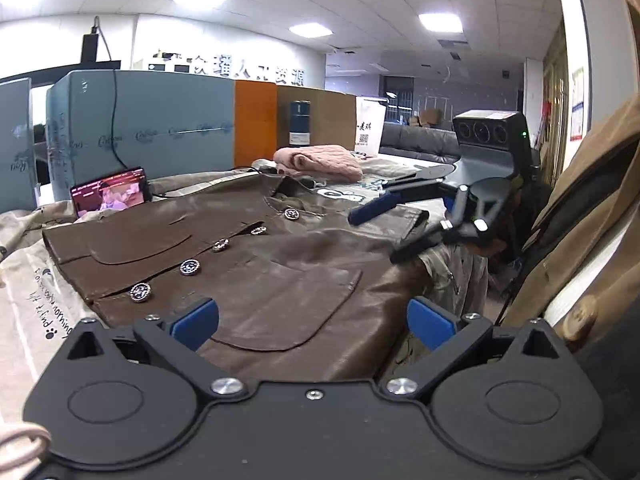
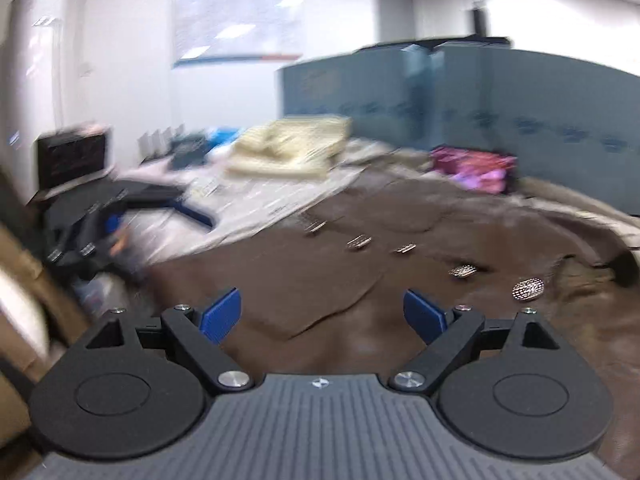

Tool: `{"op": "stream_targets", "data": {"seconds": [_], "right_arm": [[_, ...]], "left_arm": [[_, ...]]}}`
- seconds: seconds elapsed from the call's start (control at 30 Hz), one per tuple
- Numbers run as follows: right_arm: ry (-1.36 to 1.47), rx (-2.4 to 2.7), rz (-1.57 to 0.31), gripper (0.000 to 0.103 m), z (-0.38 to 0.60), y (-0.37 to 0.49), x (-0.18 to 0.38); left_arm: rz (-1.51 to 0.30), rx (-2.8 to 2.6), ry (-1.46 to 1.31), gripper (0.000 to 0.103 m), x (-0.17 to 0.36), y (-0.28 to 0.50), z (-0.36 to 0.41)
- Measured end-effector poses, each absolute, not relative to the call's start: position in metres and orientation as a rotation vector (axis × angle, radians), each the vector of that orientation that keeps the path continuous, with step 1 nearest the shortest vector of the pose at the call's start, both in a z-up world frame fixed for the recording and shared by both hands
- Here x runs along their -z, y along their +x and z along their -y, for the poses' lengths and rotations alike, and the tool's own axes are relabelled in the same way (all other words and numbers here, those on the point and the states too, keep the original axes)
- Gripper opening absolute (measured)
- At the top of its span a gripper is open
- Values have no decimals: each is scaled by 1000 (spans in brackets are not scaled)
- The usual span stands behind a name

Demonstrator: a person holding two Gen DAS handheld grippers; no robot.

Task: Fold clothes
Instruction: 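Grasp the jacket hem with the left gripper and fold it toward the collar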

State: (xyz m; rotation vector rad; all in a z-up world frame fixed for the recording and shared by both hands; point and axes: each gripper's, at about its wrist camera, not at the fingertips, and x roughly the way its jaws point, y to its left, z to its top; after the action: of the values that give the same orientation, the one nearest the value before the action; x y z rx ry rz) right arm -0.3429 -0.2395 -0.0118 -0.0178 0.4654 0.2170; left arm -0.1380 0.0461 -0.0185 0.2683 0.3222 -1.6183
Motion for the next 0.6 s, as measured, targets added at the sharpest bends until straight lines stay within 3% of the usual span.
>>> {"op": "stream_targets", "data": {"seconds": [0.4, 0.6], "right_arm": [[-368, -225, -636, 86, 190, -334, 46], [-371, -224, -613, 76, 194, -332, 41]], "left_arm": [[-384, 1588, 411, 103, 34, -149, -33], [-371, 1564, 544, 103, 42, -160, -26]]}}
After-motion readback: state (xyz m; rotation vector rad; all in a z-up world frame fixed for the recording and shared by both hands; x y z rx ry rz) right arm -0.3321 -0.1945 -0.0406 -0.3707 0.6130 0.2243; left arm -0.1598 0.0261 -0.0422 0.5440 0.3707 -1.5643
